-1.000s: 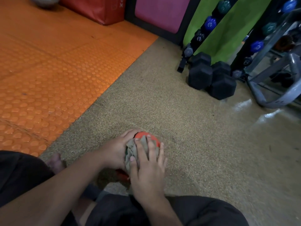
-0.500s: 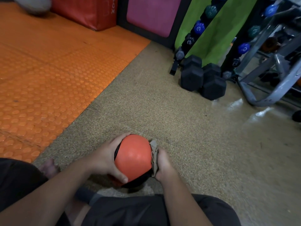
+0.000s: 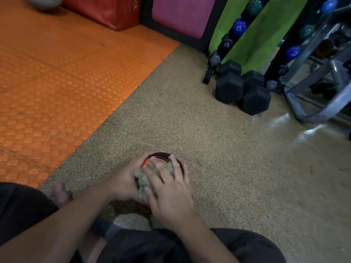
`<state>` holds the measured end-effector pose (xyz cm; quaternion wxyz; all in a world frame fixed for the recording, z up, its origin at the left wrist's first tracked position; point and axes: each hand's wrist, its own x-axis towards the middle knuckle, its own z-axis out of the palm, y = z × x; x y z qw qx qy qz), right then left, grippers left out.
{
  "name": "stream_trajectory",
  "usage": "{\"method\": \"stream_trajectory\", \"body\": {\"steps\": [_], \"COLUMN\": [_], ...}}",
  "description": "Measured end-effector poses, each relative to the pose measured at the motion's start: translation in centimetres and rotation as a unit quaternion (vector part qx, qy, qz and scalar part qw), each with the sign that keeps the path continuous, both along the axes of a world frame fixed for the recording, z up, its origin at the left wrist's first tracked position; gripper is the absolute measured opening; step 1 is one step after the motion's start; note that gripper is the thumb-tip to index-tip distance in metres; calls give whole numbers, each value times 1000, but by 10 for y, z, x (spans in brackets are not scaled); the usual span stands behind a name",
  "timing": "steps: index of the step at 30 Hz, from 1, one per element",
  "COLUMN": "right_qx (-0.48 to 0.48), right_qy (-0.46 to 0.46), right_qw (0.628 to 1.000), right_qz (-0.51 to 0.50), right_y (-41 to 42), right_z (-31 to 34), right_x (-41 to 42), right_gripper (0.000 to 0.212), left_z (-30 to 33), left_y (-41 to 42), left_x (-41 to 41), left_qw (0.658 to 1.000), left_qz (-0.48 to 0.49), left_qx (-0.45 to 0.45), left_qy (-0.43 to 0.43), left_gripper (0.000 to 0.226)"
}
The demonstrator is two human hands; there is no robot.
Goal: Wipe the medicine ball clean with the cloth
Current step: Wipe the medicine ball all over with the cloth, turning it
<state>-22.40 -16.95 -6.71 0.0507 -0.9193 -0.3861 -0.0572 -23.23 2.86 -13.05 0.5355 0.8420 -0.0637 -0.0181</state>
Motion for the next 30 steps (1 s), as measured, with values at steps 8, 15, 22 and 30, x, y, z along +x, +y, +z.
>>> {"method": "stream_trajectory", "body": {"steps": [8, 15, 22, 30], "right_qx": [411, 392, 123, 317], "right_qy": [488, 390, 178, 563], "right_qw": [720, 777, 974, 658], "right_qz": [-273, -302, -60, -387], "right_y": [-33, -23, -22, -44], "right_z": [-15, -11, 13, -39], "right_x": [81, 55, 4, 104], "right_gripper": [47, 52, 54, 53], "left_z": [13, 19, 13, 21], "left_y": [-13, -4, -5, -18], "left_x": [-3, -11, -18, -27], "left_qw": [997, 995, 995, 989], "left_qz": [-26, -60, -65, -83], "left_qx": [72, 74, 81, 122], "left_qy": [15, 15, -11, -18], "left_gripper": [157, 156, 156, 154]}}
